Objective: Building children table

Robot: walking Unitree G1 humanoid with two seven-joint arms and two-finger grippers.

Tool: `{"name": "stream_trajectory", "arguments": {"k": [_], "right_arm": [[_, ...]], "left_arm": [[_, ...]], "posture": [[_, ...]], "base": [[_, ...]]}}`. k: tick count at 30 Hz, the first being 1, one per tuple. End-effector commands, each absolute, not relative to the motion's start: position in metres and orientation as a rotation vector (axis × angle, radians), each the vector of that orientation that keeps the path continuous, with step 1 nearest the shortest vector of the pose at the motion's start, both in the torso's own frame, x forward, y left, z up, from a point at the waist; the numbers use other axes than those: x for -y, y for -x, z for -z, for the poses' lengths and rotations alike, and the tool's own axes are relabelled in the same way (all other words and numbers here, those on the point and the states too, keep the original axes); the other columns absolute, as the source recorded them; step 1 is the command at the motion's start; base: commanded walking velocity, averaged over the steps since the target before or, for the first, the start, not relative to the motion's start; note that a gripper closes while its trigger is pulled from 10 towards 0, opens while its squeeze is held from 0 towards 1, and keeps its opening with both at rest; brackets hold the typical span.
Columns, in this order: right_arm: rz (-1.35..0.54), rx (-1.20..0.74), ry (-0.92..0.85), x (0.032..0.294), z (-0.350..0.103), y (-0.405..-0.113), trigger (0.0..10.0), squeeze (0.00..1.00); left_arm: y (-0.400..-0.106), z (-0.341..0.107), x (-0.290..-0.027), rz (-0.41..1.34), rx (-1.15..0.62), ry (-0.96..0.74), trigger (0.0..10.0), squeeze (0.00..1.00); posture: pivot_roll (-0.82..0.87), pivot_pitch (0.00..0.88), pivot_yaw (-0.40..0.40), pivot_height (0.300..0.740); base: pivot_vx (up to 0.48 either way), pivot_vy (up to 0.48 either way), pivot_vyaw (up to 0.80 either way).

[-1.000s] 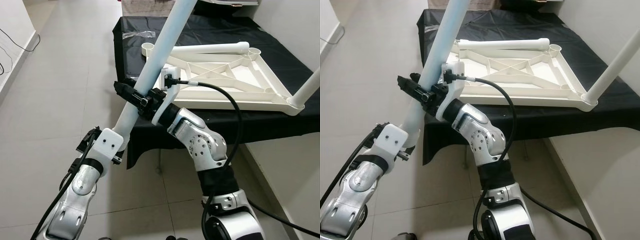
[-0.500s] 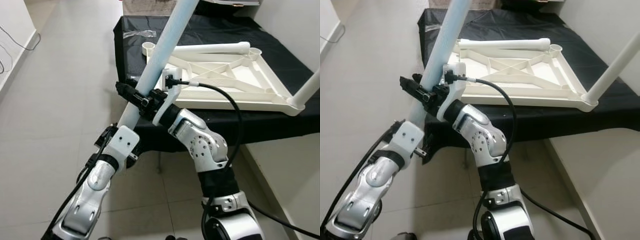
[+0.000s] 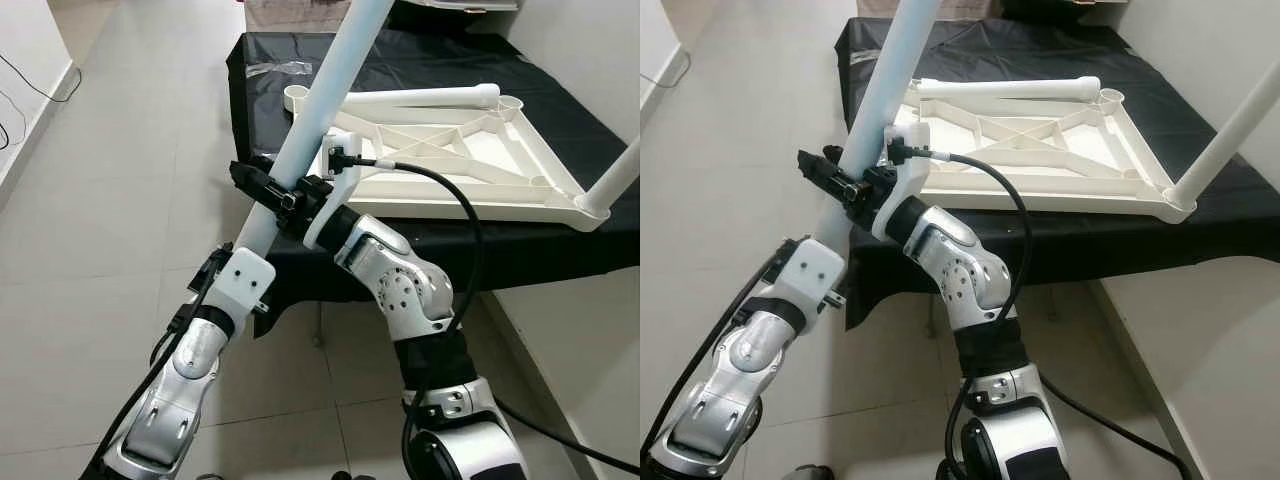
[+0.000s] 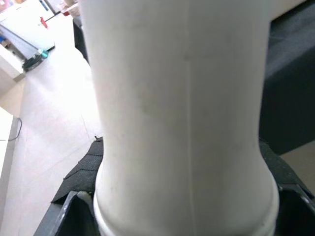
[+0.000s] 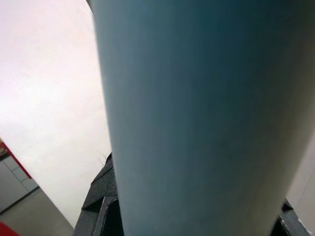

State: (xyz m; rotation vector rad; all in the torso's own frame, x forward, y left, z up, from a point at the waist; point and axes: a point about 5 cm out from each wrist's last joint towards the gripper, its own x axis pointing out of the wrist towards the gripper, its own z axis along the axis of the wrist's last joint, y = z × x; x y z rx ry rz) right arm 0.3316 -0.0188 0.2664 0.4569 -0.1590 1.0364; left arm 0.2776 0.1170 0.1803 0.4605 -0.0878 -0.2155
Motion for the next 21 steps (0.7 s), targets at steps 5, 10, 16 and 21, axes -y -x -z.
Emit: {"name": "stream_trajectory", "arguments": {"k": [5,10,16,21], "right_arm": [[-1.071,0.152,-0.456,0.011,-0.264,-0.326,10.0,0.0],[-1.066,0.154,-0.435,0.011,-0.261,-0.326,10.0,0.0],[-1.04,0.192,-0.387,0.016,-0.257,-0.33,10.0,1.0],[-1.003,0.198,-0.35,0.023,-0.257,-0.338,10.0,0.16]], "left_arm": [[-0.275,-0.184,-0.11,0.243,0.116,-0.429,0.0,0.0],[-0.274,-0.183,-0.111,0.23,0.115,-0.394,0.0,0.0],[-0.263,-0.182,-0.106,0.304,0.116,-0.275,10.0,0.0],[-0.247,-0.183,-0.105,0.388,0.114,-0.194,10.0,0.0]], "posture": [[0.06,0.146,-0.058,0.74],[0.06,0.142,-0.055,0.74],[0.06,0.138,-0.054,0.74],[0.06,0.143,-0.054,0.74]], "base": [[0.0,0.0,0.0],[0.0,0.0,0.0],[0.0,0.0,0.0],[0.0,0.0,0.0]]}}
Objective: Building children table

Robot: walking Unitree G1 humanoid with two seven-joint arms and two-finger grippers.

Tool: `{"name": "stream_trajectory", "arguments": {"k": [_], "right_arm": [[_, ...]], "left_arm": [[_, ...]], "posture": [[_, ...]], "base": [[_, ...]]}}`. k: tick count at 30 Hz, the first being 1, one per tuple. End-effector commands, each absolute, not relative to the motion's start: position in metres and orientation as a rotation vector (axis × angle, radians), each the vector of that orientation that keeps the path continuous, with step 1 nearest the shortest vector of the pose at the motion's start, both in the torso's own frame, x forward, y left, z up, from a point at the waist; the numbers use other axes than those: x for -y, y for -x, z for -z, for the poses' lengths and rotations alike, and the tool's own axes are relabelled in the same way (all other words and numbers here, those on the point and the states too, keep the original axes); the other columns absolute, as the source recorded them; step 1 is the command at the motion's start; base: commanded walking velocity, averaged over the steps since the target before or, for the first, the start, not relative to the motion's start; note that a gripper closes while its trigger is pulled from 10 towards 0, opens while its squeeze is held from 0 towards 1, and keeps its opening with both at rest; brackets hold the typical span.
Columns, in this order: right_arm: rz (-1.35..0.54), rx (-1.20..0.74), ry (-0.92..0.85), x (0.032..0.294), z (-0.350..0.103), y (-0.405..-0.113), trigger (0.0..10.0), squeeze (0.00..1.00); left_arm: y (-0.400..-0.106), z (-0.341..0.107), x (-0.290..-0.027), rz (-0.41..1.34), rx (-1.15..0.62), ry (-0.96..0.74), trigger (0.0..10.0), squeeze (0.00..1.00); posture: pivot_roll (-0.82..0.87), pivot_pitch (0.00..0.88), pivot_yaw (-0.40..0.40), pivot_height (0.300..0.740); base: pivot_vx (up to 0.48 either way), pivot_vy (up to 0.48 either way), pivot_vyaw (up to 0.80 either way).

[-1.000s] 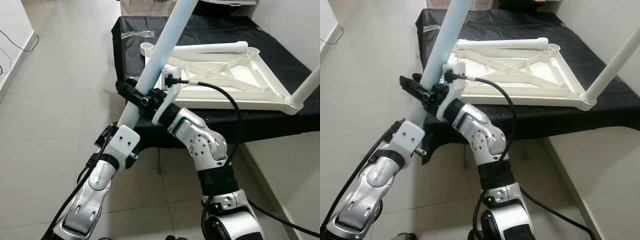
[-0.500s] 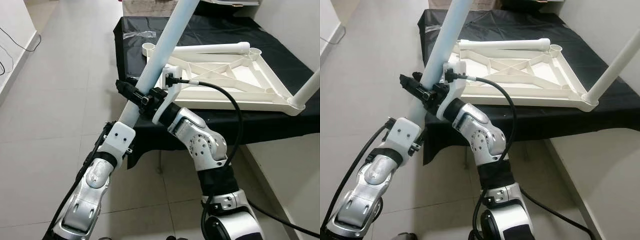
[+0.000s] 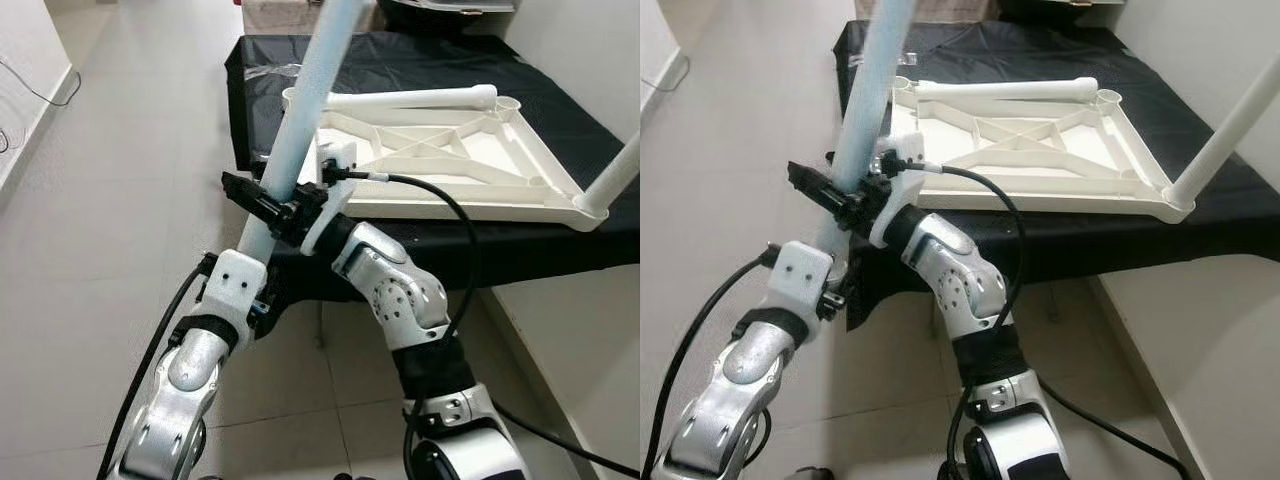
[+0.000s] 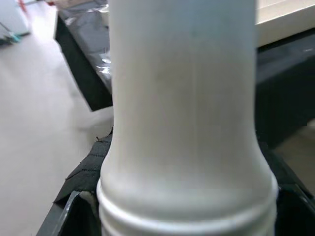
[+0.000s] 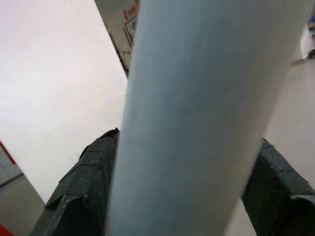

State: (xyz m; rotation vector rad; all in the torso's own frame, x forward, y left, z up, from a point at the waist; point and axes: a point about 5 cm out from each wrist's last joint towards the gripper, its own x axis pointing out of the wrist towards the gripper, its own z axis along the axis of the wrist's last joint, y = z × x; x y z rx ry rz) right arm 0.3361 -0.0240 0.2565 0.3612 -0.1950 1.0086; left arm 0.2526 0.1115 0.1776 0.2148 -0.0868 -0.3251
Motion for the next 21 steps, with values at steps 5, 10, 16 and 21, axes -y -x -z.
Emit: {"name": "stream_trajectory", "arguments": {"k": [5,10,16,21], "right_arm": [[-1.029,0.184,-0.394,0.029,-0.256,-0.341,10.0,0.0],[-1.23,0.057,-0.555,0.038,-0.255,-0.343,10.0,0.0],[-1.464,-0.048,-0.703,0.045,-0.252,-0.333,10.0,0.0],[-1.543,-0.059,-0.73,0.048,-0.25,-0.328,10.0,0.0]], "left_arm": [[-0.237,-0.179,-0.107,0.432,0.092,-0.167,10.0,0.0],[-0.217,-0.17,-0.109,0.522,0.033,-0.152,10.0,0.0],[-0.204,-0.166,-0.113,0.559,-0.011,-0.129,10.0,0.0],[-0.2,-0.169,-0.113,0.571,-0.021,-0.053,10.0,0.0]], "posture": [[0.07,0.144,-0.054,0.74],[0.07,0.153,-0.055,0.74],[0.07,0.155,-0.059,0.74],[0.07,0.158,-0.062,0.74]], "base": [[0.0,0.0,0.0],[0.0,0.0,0.0],[0.0,0.0,0.0],[0.0,0.0,0.0]]}}
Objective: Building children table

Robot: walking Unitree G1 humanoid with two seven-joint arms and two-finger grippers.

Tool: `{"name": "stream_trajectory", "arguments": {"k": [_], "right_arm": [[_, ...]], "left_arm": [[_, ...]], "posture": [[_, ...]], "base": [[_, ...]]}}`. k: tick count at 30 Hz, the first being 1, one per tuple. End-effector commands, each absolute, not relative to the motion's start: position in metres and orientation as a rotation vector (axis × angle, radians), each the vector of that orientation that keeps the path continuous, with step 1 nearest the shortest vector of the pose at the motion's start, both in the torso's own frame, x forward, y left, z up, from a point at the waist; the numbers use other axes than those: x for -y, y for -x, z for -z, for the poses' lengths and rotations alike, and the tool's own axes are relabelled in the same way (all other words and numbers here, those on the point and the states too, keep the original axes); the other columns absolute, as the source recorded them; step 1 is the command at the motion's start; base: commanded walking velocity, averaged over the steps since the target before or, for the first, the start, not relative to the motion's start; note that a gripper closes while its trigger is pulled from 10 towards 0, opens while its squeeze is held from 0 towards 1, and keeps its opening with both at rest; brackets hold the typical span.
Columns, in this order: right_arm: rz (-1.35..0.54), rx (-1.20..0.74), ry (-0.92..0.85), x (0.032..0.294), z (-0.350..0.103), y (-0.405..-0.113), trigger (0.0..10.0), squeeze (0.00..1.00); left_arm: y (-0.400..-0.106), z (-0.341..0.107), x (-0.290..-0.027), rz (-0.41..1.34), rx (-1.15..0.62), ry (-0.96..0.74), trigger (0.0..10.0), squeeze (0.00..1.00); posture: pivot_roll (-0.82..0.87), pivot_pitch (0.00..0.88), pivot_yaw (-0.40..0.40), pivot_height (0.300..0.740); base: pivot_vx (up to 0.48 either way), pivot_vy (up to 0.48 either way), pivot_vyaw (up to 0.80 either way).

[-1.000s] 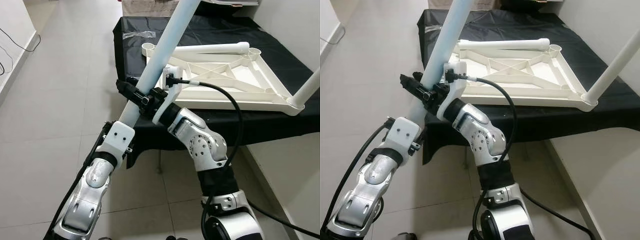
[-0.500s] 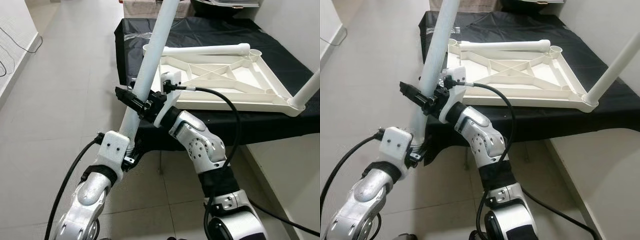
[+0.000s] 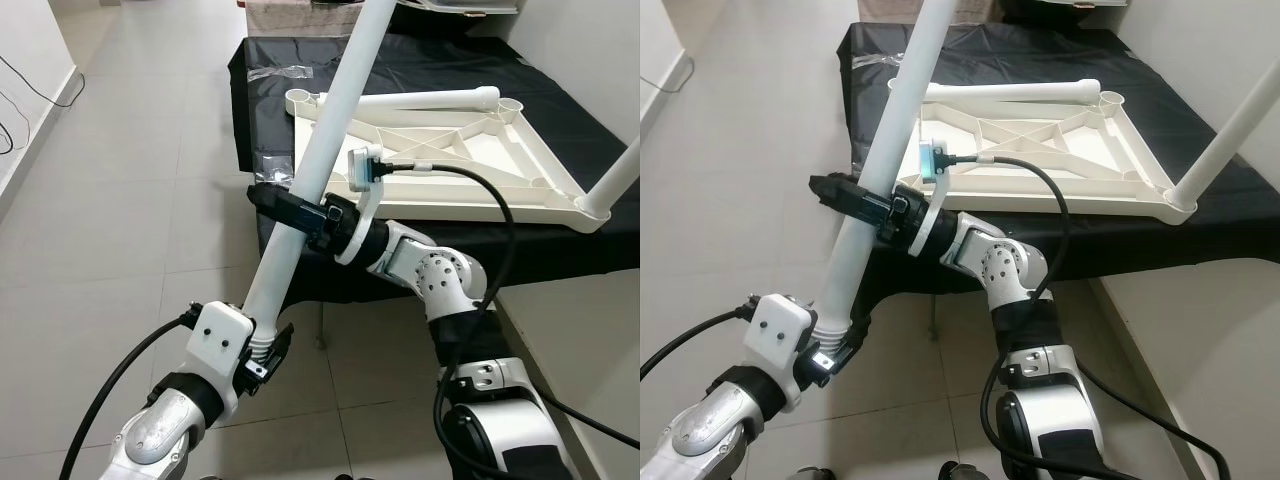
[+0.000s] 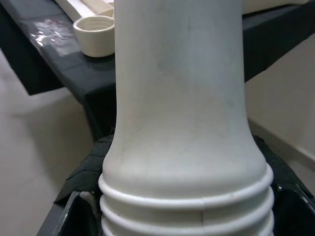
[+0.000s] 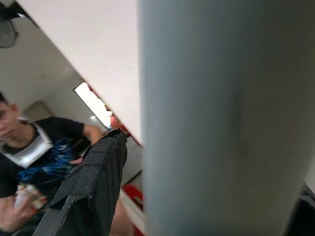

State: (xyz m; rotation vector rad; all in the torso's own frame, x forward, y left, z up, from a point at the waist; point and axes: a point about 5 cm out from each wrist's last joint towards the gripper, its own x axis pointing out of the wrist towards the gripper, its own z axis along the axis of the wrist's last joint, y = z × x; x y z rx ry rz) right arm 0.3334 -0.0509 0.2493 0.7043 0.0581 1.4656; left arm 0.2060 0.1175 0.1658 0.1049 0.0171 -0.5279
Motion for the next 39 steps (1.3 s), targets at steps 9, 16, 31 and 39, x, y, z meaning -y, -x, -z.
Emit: {"name": "stream_trajectory", "arguments": {"k": [9,16,31,39], "right_arm": [[-1.602,-0.053,-0.706,0.049,-0.246,-0.326,10.0,0.0],[-1.683,-0.092,-0.665,0.048,-0.241,-0.321,10.0,0.0],[-1.774,-0.167,-0.572,0.05,-0.23,-0.314,0.0,0.0],[-1.799,-0.179,-0.58,0.05,-0.231,-0.311,0.0,0.0]], "left_arm": [[-0.194,-0.174,-0.105,0.621,-0.033,0.052,10.0,0.0],[-0.182,-0.169,-0.099,0.677,-0.081,0.092,10.0,0.0],[-0.172,-0.165,-0.095,0.715,-0.136,0.116,10.0,0.0],[-0.172,-0.164,-0.095,0.706,-0.143,0.117,10.0,0.0]], "posture": [[0.07,0.161,-0.06,0.74],[0.07,0.165,-0.056,0.74],[0.08,0.165,-0.058,0.74],[0.07,0.168,-0.057,0.74]], "base": [[0.0,0.0,0.0],[0.0,0.0,0.0],[0.0,0.0,0.0],[0.0,0.0,0.0]]}}
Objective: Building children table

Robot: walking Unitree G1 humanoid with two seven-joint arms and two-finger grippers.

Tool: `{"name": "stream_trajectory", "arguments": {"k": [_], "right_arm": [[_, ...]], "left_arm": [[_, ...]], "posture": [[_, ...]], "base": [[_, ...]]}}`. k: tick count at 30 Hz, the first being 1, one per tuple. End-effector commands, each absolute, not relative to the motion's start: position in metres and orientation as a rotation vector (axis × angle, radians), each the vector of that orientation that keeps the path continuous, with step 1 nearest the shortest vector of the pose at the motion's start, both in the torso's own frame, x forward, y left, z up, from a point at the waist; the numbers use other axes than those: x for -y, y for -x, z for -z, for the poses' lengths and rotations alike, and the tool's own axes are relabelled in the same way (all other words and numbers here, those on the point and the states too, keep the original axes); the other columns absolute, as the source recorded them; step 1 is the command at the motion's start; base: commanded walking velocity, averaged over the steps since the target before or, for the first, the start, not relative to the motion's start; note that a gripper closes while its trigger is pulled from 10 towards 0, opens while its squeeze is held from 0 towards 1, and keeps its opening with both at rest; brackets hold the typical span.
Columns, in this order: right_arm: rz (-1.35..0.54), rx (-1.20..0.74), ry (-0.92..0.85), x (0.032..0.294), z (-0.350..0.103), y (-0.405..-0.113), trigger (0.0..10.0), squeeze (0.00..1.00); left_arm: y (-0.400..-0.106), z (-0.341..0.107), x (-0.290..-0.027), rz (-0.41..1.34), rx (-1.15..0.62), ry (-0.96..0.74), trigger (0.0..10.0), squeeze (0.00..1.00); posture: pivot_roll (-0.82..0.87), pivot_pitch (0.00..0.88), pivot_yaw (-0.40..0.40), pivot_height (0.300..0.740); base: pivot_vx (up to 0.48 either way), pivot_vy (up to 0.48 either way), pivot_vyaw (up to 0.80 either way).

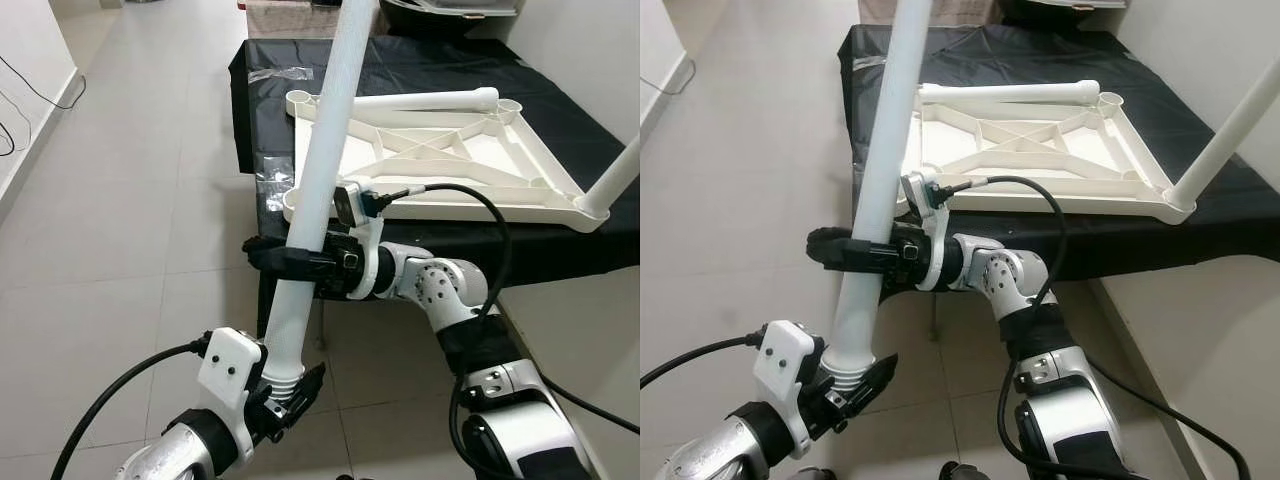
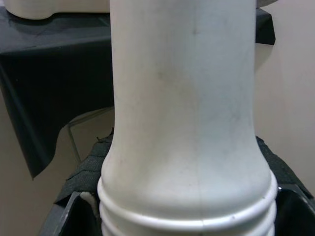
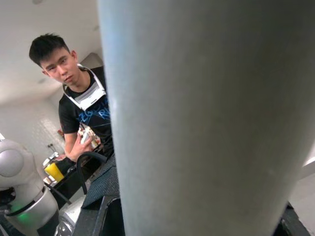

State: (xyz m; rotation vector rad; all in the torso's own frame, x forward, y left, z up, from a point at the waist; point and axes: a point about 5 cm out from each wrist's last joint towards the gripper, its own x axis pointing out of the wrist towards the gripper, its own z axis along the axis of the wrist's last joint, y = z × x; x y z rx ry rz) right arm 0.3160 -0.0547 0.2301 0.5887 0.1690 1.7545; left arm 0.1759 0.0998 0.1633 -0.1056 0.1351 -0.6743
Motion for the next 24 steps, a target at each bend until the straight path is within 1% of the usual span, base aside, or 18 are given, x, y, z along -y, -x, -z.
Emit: {"name": "stream_trajectory", "arguments": {"k": [1,10,11,12,21,22,23,24], "right_arm": [[-1.808,-0.177,-0.586,0.05,-0.231,-0.31,0.0,0.0],[-1.817,-0.168,-0.601,0.051,-0.233,-0.31,0.0,0.0],[-1.814,-0.162,-0.604,0.051,-0.234,-0.31,0.0,0.0],[-1.812,-0.158,-0.606,0.052,-0.235,-0.311,0.0,0.0],[-1.758,-0.111,-0.604,0.063,-0.243,-0.32,0.0,0.0],[-1.685,-0.077,-0.594,0.068,-0.245,-0.329,0.0,0.0],[-1.685,-0.077,-0.594,0.068,-0.245,-0.329,0.0,0.0],[-1.553,-0.023,-0.561,0.075,-0.249,-0.342,0.0,0.0]], "left_arm": [[-0.172,-0.162,-0.095,0.703,-0.147,0.112,10.0,0.0],[-0.17,-0.156,-0.094,0.705,-0.204,0.151,10.0,0.0],[-0.17,-0.156,-0.094,0.701,-0.206,0.155,10.0,0.75],[-0.17,-0.156,-0.094,0.702,-0.206,0.157,10.0,1.0],[-0.168,-0.152,-0.099,0.687,-0.209,0.148,10.0,1.0],[-0.168,-0.15,-0.102,0.661,-0.216,0.128,10.0,1.0],[-0.168,-0.15,-0.102,0.661,-0.216,0.128,10.0,1.0],[-0.169,-0.148,-0.107,0.62,-0.214,0.111,10.0,0.0]], "posture": [[0.07,0.168,-0.057,0.74],[0.07,0.163,-0.056,0.74],[0.07,0.157,-0.056,0.74],[0.07,0.157,-0.056,0.74],[0.07,0.146,-0.055,0.74],[0.07,0.146,-0.055,0.74],[0.07,0.146,-0.055,0.74],[0.07,0.138,-0.056,0.74]], "base": [[0.0,0.0,0.0],[0.0,0.0,0.0],[0.0,0.0,0.0],[0.0,0.0,0.0],[0.0,0.0,0.0],[0.0,0.0,0.0],[0.0,0.0,0.0],[0.0,0.0,0.0]]}}
